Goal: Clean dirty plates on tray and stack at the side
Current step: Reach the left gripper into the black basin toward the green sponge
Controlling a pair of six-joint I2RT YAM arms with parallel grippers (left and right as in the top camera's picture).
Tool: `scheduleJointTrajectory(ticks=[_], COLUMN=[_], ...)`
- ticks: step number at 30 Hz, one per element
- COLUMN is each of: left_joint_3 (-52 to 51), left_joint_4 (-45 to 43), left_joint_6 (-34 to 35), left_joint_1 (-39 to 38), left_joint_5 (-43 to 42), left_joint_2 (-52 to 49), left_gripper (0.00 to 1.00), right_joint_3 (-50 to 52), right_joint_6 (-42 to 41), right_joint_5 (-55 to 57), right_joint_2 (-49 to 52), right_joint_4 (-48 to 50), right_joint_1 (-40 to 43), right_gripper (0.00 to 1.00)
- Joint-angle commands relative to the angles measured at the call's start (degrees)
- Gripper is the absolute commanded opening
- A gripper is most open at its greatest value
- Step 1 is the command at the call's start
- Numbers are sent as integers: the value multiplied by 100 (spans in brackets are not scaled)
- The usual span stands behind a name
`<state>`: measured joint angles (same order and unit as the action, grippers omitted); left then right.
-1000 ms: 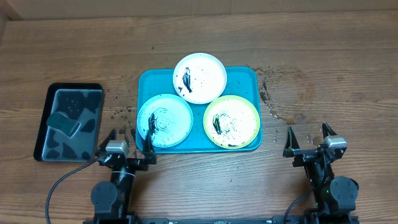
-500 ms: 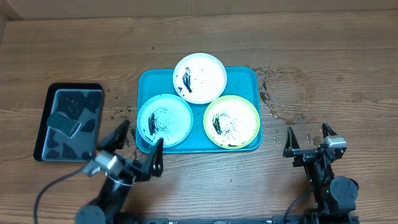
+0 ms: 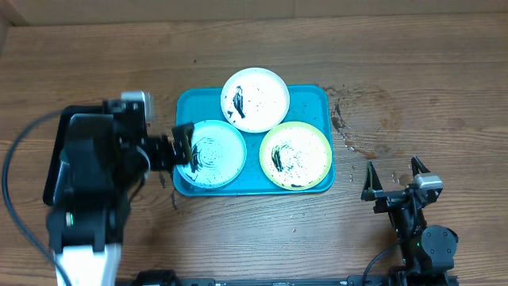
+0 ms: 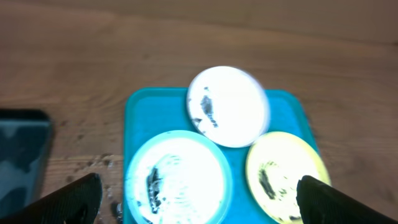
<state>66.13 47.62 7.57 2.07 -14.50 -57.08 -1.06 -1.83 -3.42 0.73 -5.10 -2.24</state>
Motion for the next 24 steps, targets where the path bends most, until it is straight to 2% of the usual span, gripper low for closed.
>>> scheduleJointTrajectory(ticks=[1, 7, 11, 13, 17, 24], left_joint_3=[960, 1202, 1202, 1202, 1202, 1204], left_joint_4=[588, 879, 1215, 1099, 933, 505], left_joint_6=[678, 1580, 1565, 1670, 2302, 2332], left_joint_1=[540, 1762, 2214, 2448, 2889, 3283], left_joint_5=[892, 640, 647, 804, 1058, 1071], left_joint_2=[-815, -1700, -2288, -2597, -3303, -4382], left_gripper=[100, 100, 100, 100, 100, 100], right_joint_3=[59, 59, 59, 59, 59, 59], right_joint_6=[17, 17, 17, 17, 17, 17], right_joint_5=[59, 59, 59, 59, 59, 59], right_joint_2=[-55, -55, -55, -55, -55, -55], right_joint_4=[44, 44, 44, 44, 44, 44], right_joint_1=[39, 39, 39, 39, 39, 39], right_gripper=[100, 100, 100, 100, 100, 100])
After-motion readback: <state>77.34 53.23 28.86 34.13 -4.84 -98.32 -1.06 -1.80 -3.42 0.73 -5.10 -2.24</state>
